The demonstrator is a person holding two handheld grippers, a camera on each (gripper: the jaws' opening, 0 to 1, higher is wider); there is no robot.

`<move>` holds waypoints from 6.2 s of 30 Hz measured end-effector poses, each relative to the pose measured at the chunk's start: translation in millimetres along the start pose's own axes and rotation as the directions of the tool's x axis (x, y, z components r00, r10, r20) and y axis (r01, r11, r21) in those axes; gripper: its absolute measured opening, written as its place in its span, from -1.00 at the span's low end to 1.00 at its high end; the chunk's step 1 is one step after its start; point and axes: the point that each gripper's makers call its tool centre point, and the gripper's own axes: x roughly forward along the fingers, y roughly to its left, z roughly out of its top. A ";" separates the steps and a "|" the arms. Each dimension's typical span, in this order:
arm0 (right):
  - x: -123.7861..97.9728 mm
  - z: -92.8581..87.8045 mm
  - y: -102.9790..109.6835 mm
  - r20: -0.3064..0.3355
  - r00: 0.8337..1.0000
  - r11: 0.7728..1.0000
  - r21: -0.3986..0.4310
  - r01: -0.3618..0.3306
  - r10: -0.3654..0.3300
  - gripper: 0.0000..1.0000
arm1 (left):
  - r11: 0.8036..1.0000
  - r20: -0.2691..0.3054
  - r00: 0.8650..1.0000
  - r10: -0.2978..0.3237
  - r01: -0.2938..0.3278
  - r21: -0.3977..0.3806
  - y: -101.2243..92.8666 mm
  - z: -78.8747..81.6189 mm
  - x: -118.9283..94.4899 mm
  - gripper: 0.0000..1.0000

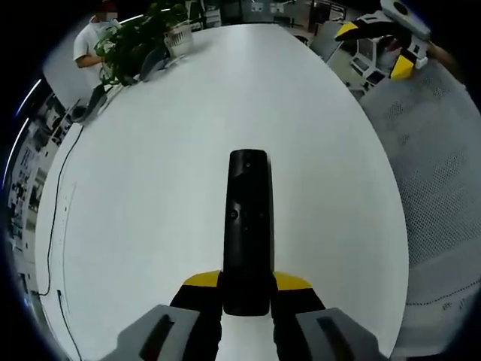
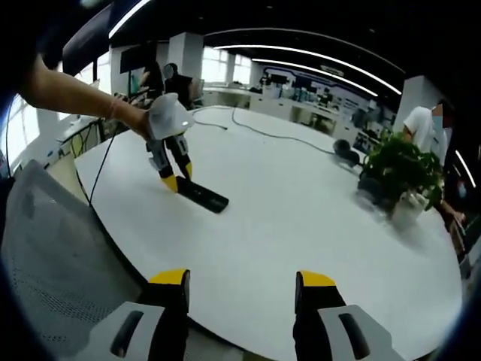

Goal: Press the specified remote control buttons in sequence, fully releasing each button before pressing the next.

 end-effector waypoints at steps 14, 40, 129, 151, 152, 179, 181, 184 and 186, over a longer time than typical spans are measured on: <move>-1.4 -0.9 -4.6 0.007 1.000 1.000 0.014 0.015 -0.015 0.01 | 1.000 -0.015 1.000 0.003 -0.002 0.026 -30.8 4.8 1.2 -0.53; -1.6 -1.1 6.2 0.003 1.000 1.000 0.001 -0.030 0.030 -0.10 | 1.000 0.009 1.000 -0.015 0.015 0.003 -82.8 9.0 0.0 -0.53; 68.1 -32.9 105.1 -0.426 0.804 0.755 -0.333 -0.565 0.414 -1.00 | 0.999 0.167 0.986 -0.026 0.032 -0.032 -160.9 17.9 0.3 -0.52; 80.7 -42.9 100.8 -0.525 0.781 0.696 -0.418 -0.584 0.339 -1.00 | 0.999 0.167 0.986 -0.025 0.030 -0.027 -159.4 19.2 0.4 -0.51; 81.3 -42.7 101.1 -0.538 0.776 0.690 -0.424 -0.587 0.330 -1.00 | 0.999 0.167 0.986 -0.025 0.030 -0.028 -159.5 19.4 0.4 -0.51; 78.9 -36.7 110.8 -0.455 0.789 0.712 -0.379 -0.591 0.413 -1.00 | 0.999 0.190 0.981 -0.032 0.039 -0.035 -159.4 19.6 -0.2 -0.51; 79.5 -36.8 112.4 -0.456 0.787 0.709 -0.381 -0.594 0.415 -1.00 | 0.999 0.191 0.981 -0.032 0.039 -0.035 -159.3 19.5 -0.2 -0.51; 80.3 -36.9 111.9 -0.462 0.787 0.704 -0.388 -0.595 0.410 -1.00 | 0.999 0.192 0.981 -0.032 0.040 -0.036 -159.1 19.4 -0.2 -0.51; 81.1 -37.0 111.9 -0.462 0.789 0.706 -0.391 -0.591 0.405 -1.00 | 0.999 0.193 0.981 -0.032 0.040 -0.036 -159.0 19.3 -0.3 -0.51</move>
